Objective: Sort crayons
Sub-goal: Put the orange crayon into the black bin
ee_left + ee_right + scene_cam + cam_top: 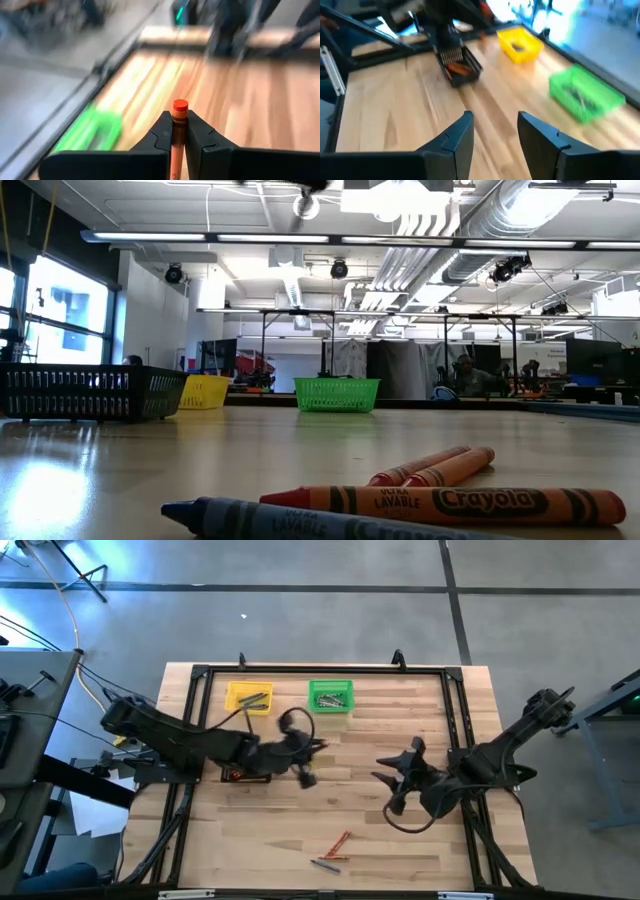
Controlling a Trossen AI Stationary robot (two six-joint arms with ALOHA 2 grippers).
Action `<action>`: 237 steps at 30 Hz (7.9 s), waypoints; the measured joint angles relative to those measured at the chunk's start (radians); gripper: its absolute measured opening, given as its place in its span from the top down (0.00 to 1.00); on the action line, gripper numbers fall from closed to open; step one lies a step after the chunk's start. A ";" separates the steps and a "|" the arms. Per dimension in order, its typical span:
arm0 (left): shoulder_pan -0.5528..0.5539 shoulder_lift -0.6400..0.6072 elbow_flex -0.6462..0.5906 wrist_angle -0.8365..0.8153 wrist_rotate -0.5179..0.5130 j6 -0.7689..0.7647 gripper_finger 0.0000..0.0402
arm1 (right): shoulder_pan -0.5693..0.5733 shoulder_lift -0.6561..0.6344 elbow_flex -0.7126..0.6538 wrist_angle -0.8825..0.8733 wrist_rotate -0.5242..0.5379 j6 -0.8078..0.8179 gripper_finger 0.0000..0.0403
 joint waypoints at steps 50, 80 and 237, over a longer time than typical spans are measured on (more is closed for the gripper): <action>-0.095 -0.108 -0.279 -0.931 0.205 -0.927 0.75 | 0.011 -0.009 0.000 -0.351 -0.330 0.488 0.64; -0.096 -0.108 -0.137 -0.698 0.167 -0.636 0.75 | 0.010 -0.009 0.000 -0.343 -0.317 0.436 0.64; -0.176 0.789 0.417 -0.125 0.585 -0.572 0.78 | 0.392 0.175 -0.002 -0.320 -0.686 0.775 0.64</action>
